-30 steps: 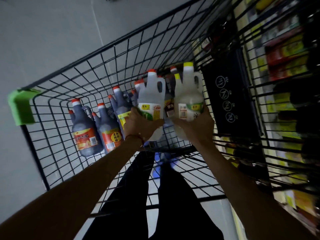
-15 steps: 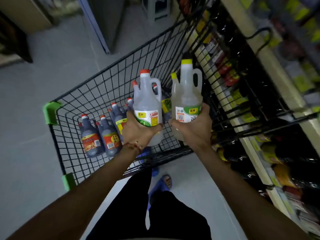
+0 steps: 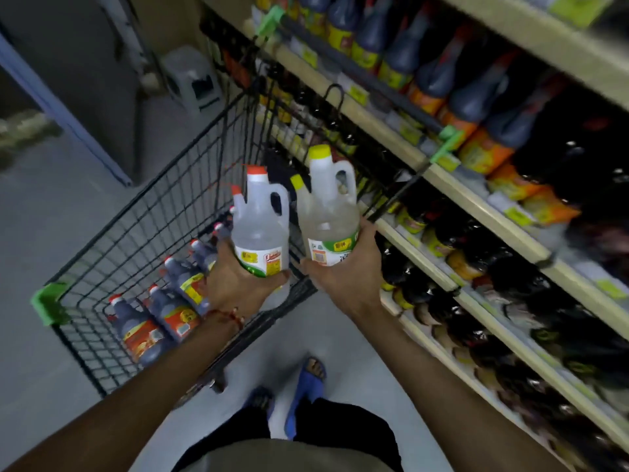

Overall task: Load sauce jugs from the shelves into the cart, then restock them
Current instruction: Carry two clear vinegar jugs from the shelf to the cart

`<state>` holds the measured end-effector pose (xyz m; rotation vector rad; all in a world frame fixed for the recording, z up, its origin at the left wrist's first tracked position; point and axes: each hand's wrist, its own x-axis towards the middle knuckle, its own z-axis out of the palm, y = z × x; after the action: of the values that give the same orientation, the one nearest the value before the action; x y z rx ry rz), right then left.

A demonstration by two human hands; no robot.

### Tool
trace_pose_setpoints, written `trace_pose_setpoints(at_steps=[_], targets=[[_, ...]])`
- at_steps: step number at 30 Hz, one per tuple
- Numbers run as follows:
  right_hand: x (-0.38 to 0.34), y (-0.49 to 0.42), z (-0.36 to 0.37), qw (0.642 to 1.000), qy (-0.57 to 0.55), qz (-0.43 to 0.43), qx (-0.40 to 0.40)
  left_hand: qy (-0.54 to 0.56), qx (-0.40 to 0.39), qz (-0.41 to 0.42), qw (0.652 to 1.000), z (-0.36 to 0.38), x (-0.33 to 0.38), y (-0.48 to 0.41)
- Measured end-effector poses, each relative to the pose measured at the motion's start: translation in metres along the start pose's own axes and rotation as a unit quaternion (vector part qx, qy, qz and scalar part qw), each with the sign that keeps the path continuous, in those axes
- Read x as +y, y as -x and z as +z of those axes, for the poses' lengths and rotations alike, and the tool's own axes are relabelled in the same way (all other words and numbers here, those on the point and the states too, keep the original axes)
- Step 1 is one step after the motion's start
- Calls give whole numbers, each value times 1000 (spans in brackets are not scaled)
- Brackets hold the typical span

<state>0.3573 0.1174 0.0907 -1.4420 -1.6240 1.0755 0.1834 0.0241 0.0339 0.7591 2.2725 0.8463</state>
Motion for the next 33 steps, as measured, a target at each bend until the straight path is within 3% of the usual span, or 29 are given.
trace_pose_setpoints(at_steps=[3,14,23,33], targets=[[-2,31,-11,999,3,22,44,60,-8,111,992,-6,32,14],[0,157,-50,960,10,127,251,10,-198,232,952,3,36,64],[23,248,-111,900,-4,191,393,-6,-334,342,878,60,64,141],[82,347,-216,840,-36,236,488,-53,-396,429,810,151,95,284]])
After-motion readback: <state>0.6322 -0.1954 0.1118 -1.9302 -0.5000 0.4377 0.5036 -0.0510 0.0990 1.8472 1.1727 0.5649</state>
